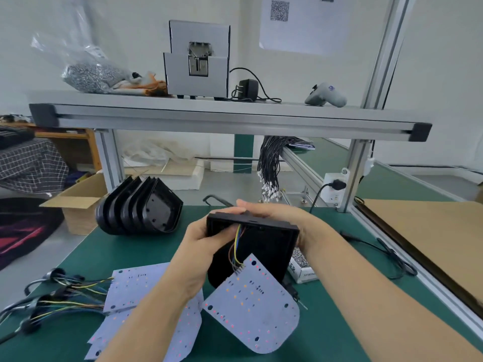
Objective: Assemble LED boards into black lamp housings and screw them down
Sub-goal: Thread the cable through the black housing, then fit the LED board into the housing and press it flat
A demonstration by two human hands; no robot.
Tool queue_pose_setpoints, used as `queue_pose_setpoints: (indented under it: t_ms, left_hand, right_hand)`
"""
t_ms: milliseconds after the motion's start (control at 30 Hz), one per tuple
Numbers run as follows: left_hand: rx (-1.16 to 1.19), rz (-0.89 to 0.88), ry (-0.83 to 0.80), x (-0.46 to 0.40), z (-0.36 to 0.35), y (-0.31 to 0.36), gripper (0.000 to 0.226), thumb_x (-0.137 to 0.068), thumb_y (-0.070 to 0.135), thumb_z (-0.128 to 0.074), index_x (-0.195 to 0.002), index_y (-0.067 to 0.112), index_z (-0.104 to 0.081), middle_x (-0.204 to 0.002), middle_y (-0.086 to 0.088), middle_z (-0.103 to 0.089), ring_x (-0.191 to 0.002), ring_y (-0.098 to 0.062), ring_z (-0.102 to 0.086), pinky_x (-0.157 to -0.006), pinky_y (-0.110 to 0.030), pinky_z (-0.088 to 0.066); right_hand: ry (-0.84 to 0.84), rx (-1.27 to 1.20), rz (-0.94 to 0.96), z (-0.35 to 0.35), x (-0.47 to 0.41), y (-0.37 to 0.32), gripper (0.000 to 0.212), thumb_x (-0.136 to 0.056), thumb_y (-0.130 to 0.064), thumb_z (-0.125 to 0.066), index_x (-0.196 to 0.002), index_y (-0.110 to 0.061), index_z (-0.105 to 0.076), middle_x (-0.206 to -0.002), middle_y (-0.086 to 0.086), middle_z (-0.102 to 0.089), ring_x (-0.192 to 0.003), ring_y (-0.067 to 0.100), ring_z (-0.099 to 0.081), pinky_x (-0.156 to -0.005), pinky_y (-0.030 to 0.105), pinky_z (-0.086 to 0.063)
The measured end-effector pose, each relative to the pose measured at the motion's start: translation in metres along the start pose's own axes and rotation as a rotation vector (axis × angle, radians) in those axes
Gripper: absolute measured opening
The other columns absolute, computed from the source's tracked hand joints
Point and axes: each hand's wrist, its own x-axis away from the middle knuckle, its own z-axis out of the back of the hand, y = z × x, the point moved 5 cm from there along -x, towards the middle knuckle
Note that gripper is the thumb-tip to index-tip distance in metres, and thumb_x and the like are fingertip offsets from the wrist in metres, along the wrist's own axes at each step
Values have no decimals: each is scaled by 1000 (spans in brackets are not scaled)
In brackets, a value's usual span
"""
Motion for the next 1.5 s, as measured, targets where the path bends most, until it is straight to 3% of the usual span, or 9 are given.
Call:
queue_pose_setpoints:
  t_ms: [267,500,633,767,900,1033,1200,1333,1500]
  left_hand:
    - [-75,18,28,9,-5,0,23,-84,-5,-59,-94,8,-76,-90,-5,-75,-81,-11,-69,-70,-17,-53]
    - [16,237,240,2,1,-13,8,-89,2,-61,-88,0,-68,-80,-11,-73,-69,-23,-66,-61,-31,-54]
    - [-158,157,441,0,16,-18,13,-88,1,-64,-79,10,-69,-81,-7,-71,-79,-23,-63,-76,-35,-51]
    - [-181,177,530,0,29,-31,17,-88,1,-63,-78,13,-68,-85,-6,-72,-83,-23,-63,-77,-36,-51]
    - [-159,215,541,0,29,-42,19,-89,4,-62,-78,18,-65,-78,1,-69,-75,-17,-60,-58,-26,-43]
    - [-64,346,490,1,25,-52,11,-90,6,-62,-83,13,-66,-80,-6,-71,-75,-25,-63,-73,-38,-52]
    - [2,532,447,3,30,-64,5,-90,9,-64,-86,10,-65,-57,-3,-69,-52,-21,-62,-58,-30,-50]
    - [16,589,396,5,31,-71,12,-93,13,-60,-86,6,-67,-75,-12,-71,-61,-25,-66,-65,-35,-51]
    - [222,605,143,3,16,-69,53,-80,57,-57,-108,15,-72,-107,-7,-73,-91,-22,-72,-73,-35,-58]
  right_hand:
    - [692,-182,192,52,-10,-1,28,-97,-20,-55,-72,-9,-61,-67,3,-52,-42,3,-42,-35,12,-33]
    - [801,-317,241,79,3,18,20,-97,-17,-56,-85,-2,-61,-74,9,-57,-57,16,-53,-72,30,-55]
    - [985,73,145,81,34,28,36,-96,-44,-53,-83,-11,-57,-68,4,-55,-50,14,-41,-52,28,-41]
    - [832,590,191,38,70,41,39,-71,-63,-65,-66,-24,-63,-63,-10,-61,-52,6,-47,-54,19,-42]
    - [811,933,105,15,70,68,26,-70,-43,-79,-83,-27,-64,-75,-13,-63,-65,-1,-52,-59,13,-41]
    - [779,812,-13,20,70,81,31,-72,-30,-82,-91,-15,-62,-81,-3,-65,-66,10,-58,-60,22,-46]
    - [743,587,21,22,74,88,13,-82,-11,-74,-82,-5,-63,-61,2,-61,-42,11,-50,-43,22,-44]
    - [794,416,127,24,77,86,10,-84,-5,-70,-75,-5,-65,-60,2,-59,-41,10,-42,-41,19,-37]
    - [877,178,309,27,72,82,18,-87,-1,-66,-71,-8,-62,-51,-5,-58,-38,7,-44,-39,19,-36]
